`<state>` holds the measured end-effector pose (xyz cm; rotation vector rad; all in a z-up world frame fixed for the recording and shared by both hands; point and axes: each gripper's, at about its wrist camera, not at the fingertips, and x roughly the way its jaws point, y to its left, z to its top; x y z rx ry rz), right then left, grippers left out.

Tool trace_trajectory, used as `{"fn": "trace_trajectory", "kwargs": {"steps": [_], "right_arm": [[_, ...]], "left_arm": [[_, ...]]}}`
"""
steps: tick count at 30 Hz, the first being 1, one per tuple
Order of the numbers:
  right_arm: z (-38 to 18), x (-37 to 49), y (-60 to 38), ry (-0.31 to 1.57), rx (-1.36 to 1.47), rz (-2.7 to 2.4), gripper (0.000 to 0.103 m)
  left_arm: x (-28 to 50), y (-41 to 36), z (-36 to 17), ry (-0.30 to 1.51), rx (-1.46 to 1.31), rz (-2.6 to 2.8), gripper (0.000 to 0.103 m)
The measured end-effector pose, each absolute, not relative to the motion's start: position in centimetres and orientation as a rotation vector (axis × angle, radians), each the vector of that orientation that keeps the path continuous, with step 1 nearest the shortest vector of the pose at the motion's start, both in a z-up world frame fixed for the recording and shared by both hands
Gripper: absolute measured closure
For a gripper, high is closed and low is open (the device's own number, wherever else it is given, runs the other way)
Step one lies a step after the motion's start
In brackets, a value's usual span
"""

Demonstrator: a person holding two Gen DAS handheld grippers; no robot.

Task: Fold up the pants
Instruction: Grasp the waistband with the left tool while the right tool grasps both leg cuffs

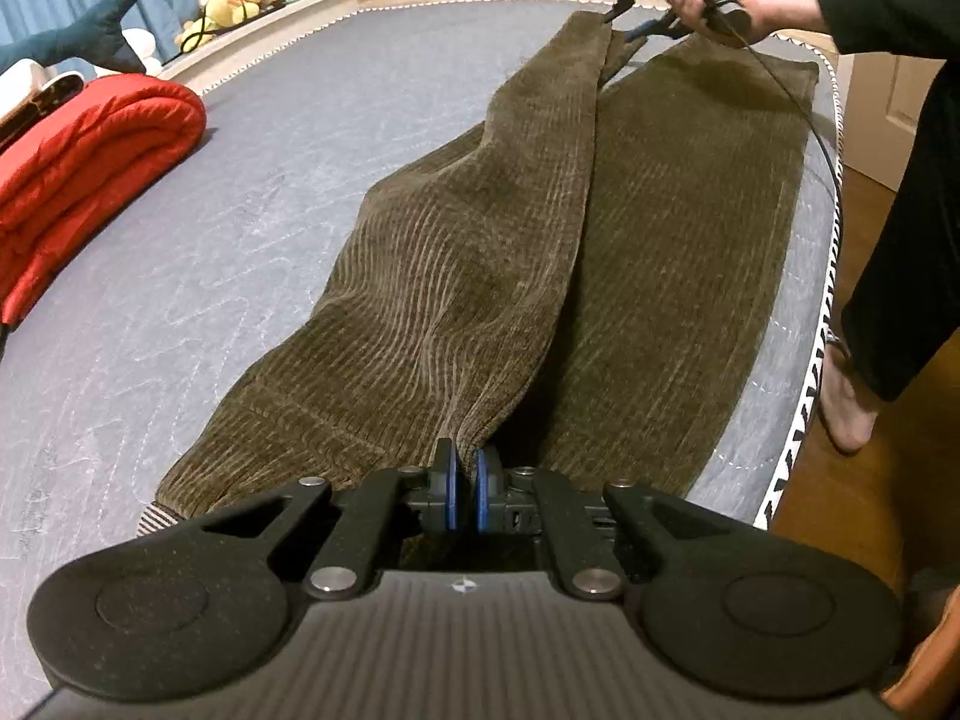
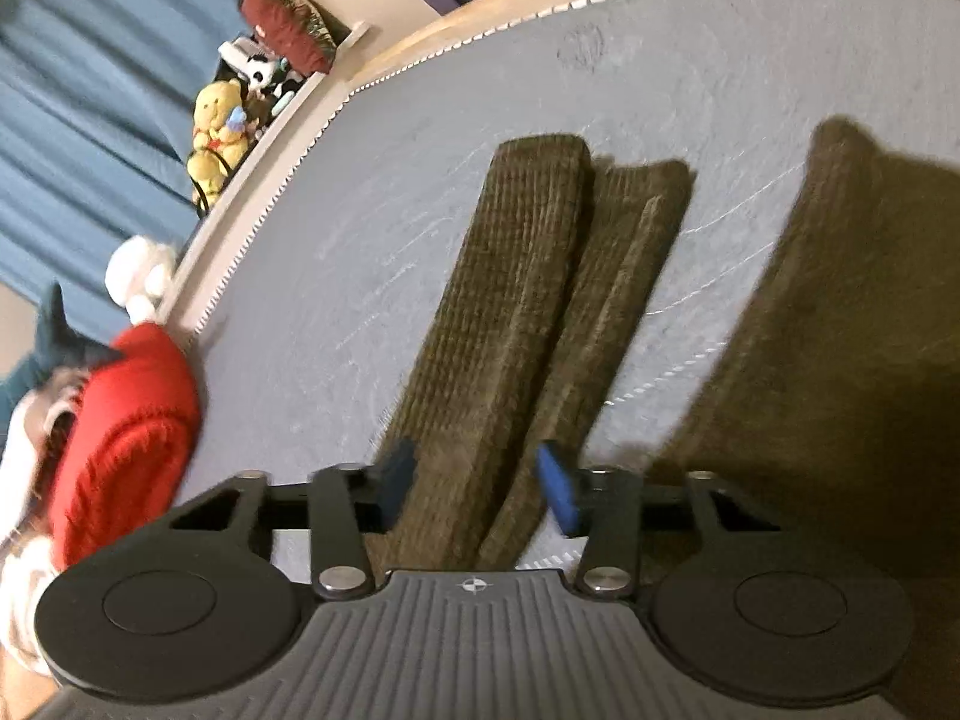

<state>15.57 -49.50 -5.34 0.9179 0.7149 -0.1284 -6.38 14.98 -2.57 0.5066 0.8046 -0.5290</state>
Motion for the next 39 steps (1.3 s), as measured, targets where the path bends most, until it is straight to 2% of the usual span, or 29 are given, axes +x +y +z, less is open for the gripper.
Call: {"fn": "trace_trajectory", "kwargs": {"steps": [10,11,13,15,18,23,28,31,35,38,39], "right_arm": [[-9.1,20.5,-49.6,0.758,0.94,-0.13,0.064],[-9.1,20.7,-49.6,0.756,0.938,-0.131,0.067],[-8.9,21.0,-49.3,0.749,0.909,-0.142,0.091],[-8.5,21.0,-49.2,0.732,0.882,-0.135,0.096],[-6.2,19.9,-49.3,0.672,0.828,-0.124,0.097],[1.3,14.5,-49.4,0.544,0.728,-0.117,0.098],[5.2,4.5,-49.8,0.608,0.638,-0.303,0.098],[3.5,-0.9,-50.3,0.674,0.587,-0.369,0.098],[-2.9,-2.1,-52.1,0.913,0.629,-0.361,0.096],[-4.9,-2.2,-54.1,0.95,0.679,-0.35,0.089],[-4.9,-2.2,-54.8,0.931,0.701,-0.344,0.075]], "left_arm": [[-6.5,16.2,-2.0,0.798,0.442,-0.525,0.096],[-6.5,16.2,-2.0,0.797,0.443,-0.523,0.096],[-6.4,16.2,-1.9,0.791,0.44,-0.518,0.096],[-6.5,16.4,-1.7,0.782,0.434,-0.512,0.096],[-6.5,16.9,-0.9,0.755,0.437,-0.491,0.096],[-7.4,19.0,2.3,0.665,0.408,-0.457,0.097],[-9.9,19.8,2.0,0.705,0.473,-0.537,0.097],[-10.8,18.9,-0.5,0.824,0.545,-0.612,0.097],[-12.0,17.4,-4.0,0.98,0.692,-0.668,0.093],[-11.8,18.0,-1.8,0.95,0.588,-0.692,0.091],[-11.8,18.3,-0.6,0.908,0.539,-0.699,0.087]]}}
